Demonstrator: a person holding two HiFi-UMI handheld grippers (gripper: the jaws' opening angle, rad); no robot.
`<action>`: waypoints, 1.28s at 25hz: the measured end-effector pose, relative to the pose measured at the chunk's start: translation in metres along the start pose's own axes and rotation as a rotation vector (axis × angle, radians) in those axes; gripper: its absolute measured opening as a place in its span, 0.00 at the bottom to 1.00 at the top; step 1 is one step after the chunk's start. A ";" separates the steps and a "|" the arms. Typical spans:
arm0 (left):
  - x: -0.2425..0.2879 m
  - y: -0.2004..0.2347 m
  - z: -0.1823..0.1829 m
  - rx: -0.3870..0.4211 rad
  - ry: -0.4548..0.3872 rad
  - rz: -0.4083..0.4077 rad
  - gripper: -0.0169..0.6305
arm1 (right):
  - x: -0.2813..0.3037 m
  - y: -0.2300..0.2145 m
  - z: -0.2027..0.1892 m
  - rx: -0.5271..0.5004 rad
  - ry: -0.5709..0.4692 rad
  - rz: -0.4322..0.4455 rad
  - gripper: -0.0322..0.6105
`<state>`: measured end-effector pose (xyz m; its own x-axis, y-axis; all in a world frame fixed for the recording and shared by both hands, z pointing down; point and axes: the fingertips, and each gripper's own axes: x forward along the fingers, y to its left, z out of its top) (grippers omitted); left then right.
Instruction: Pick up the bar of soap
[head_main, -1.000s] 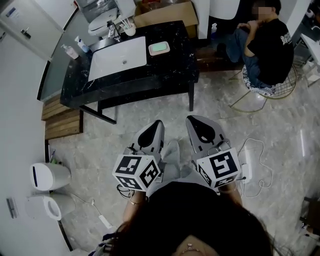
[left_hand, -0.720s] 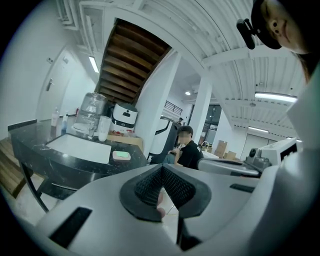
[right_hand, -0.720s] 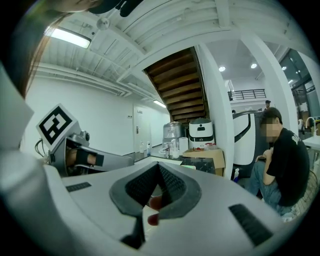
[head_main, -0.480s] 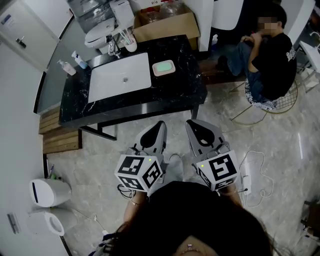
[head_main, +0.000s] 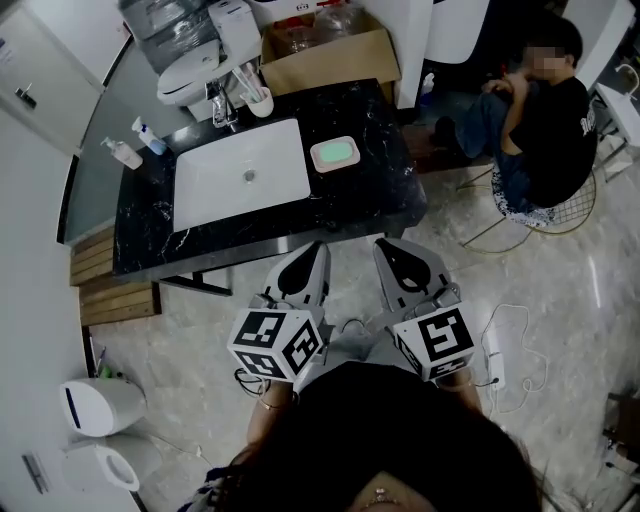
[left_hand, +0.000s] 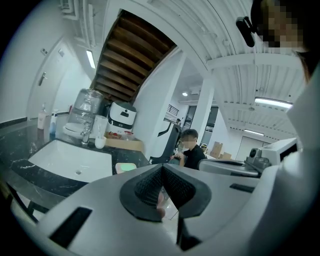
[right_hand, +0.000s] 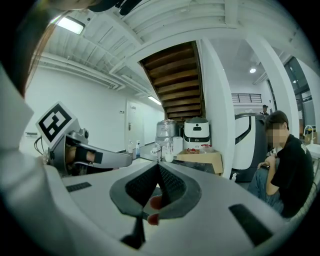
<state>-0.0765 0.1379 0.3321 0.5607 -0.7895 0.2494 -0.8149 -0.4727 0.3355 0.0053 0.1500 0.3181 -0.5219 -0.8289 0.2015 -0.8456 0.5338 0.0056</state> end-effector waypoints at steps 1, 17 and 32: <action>0.003 0.002 0.000 -0.002 0.004 -0.005 0.03 | 0.004 -0.001 -0.001 -0.003 0.005 0.000 0.05; 0.083 0.047 0.025 -0.020 0.009 0.043 0.03 | 0.086 -0.051 -0.004 -0.078 0.040 0.078 0.05; 0.205 0.085 0.073 -0.022 0.013 0.128 0.03 | 0.185 -0.147 0.003 -0.118 0.084 0.201 0.05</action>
<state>-0.0415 -0.0931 0.3460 0.4545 -0.8377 0.3029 -0.8765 -0.3599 0.3197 0.0329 -0.0823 0.3519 -0.6628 -0.6899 0.2912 -0.7043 0.7064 0.0703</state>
